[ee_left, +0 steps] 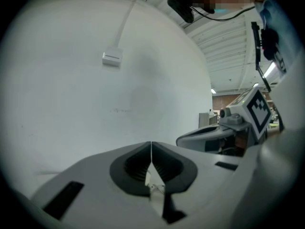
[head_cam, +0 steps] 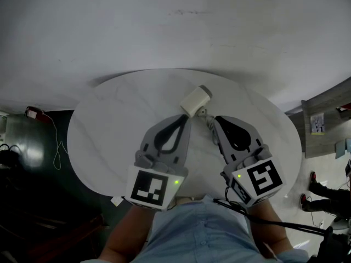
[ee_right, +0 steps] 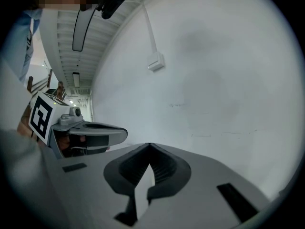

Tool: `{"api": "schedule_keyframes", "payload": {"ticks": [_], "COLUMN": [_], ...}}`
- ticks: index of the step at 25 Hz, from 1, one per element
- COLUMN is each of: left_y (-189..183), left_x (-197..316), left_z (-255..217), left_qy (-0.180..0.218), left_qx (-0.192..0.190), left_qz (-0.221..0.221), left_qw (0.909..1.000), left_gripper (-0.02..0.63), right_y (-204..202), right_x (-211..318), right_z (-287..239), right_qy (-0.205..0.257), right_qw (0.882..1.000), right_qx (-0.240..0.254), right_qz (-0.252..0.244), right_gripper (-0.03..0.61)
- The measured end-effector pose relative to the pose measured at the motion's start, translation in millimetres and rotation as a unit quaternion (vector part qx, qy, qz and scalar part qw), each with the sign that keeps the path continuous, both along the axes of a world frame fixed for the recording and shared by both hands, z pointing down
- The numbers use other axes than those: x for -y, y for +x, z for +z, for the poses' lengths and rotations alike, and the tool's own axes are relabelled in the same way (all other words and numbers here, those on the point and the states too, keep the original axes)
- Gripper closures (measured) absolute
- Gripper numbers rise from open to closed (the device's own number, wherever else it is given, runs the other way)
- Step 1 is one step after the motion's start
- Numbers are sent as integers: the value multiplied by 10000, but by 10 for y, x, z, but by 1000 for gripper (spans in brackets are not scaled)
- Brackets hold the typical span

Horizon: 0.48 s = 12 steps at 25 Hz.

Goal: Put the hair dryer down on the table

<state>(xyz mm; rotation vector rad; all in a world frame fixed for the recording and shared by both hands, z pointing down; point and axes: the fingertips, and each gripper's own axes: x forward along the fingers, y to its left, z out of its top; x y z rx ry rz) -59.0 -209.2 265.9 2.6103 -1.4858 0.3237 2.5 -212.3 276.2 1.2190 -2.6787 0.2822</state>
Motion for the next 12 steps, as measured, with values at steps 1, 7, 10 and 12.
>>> {"api": "schedule_keyframes", "payload": {"ticks": [1, 7, 10, 12], "left_y": [1, 8, 14, 13], "left_x": [-2, 3, -2, -3], "left_z": [2, 17, 13, 15], "left_qy": [-4, -8, -7, -5], "left_qx": [2, -2, 8, 22], "left_qz": [3, 29, 49, 59], "left_qw": [10000, 10000, 10000, 10000], "left_gripper": [598, 598, 599, 599], "right_y": [3, 15, 15, 11], "right_x": [0, 4, 1, -2], "right_z": [0, 2, -10, -7], "right_qy": [2, 5, 14, 9], "right_qw": [10000, 10000, 10000, 10000], "right_qx": [-9, -7, -2, -7], "right_qz": [7, 28, 24, 19], "right_gripper": [568, 568, 568, 568]}}
